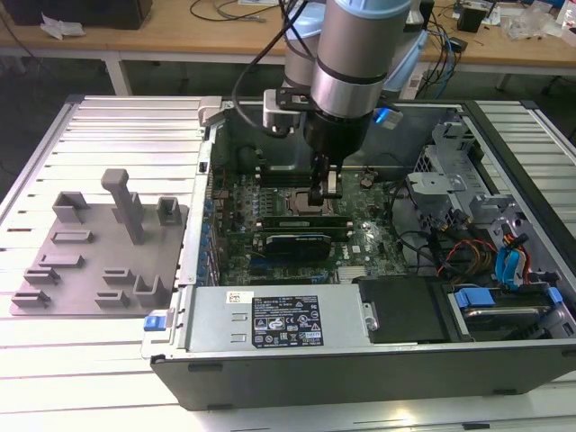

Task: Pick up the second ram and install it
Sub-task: 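Press down the second ram until it locks into place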

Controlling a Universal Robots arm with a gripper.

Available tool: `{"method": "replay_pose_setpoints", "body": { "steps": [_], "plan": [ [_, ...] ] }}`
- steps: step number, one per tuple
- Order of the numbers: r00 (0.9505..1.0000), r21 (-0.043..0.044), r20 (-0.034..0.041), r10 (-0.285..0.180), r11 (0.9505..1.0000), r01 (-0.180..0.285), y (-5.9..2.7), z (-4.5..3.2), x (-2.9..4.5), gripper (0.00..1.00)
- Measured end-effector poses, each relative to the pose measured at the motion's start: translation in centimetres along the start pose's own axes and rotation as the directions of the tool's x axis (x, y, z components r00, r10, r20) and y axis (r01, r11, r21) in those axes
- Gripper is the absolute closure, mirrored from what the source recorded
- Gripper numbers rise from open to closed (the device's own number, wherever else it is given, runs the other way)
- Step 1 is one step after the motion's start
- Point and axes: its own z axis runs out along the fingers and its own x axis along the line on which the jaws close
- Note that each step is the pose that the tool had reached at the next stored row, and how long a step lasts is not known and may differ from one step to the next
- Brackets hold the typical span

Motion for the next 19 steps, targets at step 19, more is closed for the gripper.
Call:
{"method": "replay_pose_setpoints", "body": {
  "steps": [19],
  "plan": [
    [0.9999, -0.0108, 0.0046, -0.009, 0.9999, 0.009, -4.57, 1.52, 0.15, 0.92]
  ]
}}
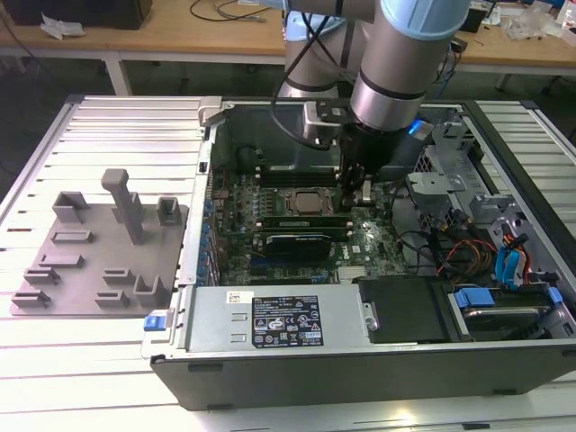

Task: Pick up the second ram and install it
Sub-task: 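Press down the second ram until it locks into place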

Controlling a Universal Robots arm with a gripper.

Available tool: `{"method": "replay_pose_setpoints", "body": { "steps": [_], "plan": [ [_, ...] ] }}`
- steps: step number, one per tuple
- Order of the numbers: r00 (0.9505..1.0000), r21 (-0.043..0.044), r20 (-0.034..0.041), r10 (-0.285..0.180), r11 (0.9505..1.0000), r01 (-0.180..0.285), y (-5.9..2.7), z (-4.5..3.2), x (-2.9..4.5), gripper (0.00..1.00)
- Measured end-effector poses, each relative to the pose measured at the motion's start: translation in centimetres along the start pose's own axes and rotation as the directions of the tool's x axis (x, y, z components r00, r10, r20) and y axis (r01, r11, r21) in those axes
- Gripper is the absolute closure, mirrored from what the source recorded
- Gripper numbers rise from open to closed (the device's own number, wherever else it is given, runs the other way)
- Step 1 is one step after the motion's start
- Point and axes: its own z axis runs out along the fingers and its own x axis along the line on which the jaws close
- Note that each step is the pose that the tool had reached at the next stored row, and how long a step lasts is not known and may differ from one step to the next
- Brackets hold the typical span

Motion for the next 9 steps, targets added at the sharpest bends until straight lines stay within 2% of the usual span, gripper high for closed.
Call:
{"method": "replay_pose_setpoints", "body": {
  "steps": [5, 9],
  "plan": [
    [0.9999, -0.0009, -0.0012, -0.012, 0.9999, 0.012, -0.1, 1.48, 0.01, 0.92],
    [0.9999, -0.0006, 0.0017, -0.012, 0.9999, 0.012, -0.11, 1.58, 0.0, 0.92]
  ]
}}
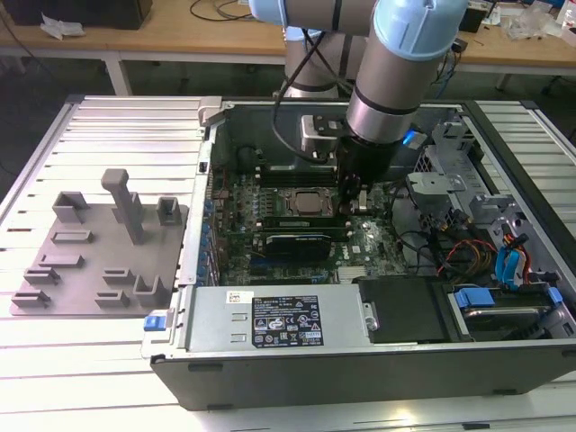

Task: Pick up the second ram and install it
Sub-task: 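Press down the second ram until it locks into place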

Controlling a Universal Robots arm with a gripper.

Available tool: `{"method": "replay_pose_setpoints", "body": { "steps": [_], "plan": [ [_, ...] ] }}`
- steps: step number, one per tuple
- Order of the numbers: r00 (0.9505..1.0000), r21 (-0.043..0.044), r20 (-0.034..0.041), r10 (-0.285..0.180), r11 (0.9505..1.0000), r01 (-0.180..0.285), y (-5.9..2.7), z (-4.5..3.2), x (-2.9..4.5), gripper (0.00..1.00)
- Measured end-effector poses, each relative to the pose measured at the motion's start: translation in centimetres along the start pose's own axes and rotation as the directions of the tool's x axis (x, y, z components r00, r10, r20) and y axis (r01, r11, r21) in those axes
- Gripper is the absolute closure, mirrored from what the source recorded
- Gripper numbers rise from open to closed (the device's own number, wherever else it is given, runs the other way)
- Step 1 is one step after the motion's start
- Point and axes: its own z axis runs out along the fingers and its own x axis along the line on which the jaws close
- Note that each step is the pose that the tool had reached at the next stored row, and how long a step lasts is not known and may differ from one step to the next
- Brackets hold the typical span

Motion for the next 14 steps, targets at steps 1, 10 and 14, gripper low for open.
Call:
{"method": "replay_pose_setpoints", "body": {
  "steps": [1, 10, 14],
  "plan": [
    [1.0, -0.0001, -0.0003, 0.0, 1.0, 0.0, 0.0, -0.01, 0.04, 0.92],
    [1.0, 0.0, 0.004, 0.0, 1.0, 0.0, 0.0, -0.68, 0.25, 0.92],
    [1.0, 0.0024, 0.0039, -0.001, 1.0, 0.0, 2.01, -0.9, 0.23, 0.92]
  ]
}}
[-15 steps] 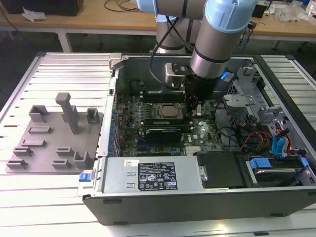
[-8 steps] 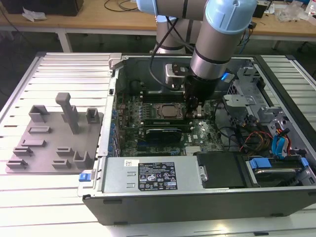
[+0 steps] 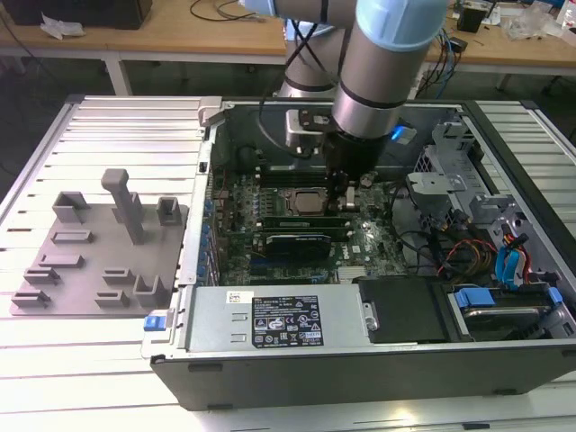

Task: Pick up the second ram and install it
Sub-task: 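Press down the second ram until it locks into place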

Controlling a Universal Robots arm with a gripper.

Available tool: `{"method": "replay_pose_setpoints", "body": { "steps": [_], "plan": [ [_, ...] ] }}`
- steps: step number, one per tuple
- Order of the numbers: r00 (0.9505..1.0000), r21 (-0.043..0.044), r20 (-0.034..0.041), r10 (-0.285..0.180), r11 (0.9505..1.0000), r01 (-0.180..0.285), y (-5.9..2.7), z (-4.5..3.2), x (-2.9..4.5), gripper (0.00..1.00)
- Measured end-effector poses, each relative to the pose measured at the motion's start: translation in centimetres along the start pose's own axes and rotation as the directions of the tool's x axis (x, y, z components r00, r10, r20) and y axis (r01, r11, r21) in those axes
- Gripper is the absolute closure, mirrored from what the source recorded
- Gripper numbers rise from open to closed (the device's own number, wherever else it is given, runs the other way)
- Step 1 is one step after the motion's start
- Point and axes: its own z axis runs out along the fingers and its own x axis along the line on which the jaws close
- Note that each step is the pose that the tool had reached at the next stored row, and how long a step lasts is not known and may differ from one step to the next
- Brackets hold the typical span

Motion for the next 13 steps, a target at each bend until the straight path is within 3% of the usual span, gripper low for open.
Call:
{"method": "replay_pose_setpoints", "body": {
  "steps": [2, 6, 7, 9, 13],
  "plan": [
    [1.0, 0.001, 0.0, 0.0, 1.0, 0.0, 2.1, 0.37, 0.02, 0.92],
    [1.0, 0.0019, -0.0001, 0.0, 1.0, 0.0, 4.03, 0.72, 0.03, 0.92],
    [1.0, 0.0028, 0.0001, 0.0, 1.0, 0.0, 5.2, 0.96, 0.04, 0.92],
    [1.0, 0.0041, -0.0001, 0.0, 1.0, 0.0, 6.42, 1.26, 0.06, 0.92],
    [1.0, 0.0039, -0.0003, 0.0, 1.0, 0.0, 6.61, 1.5, 0.08, 0.92]
  ]
}}
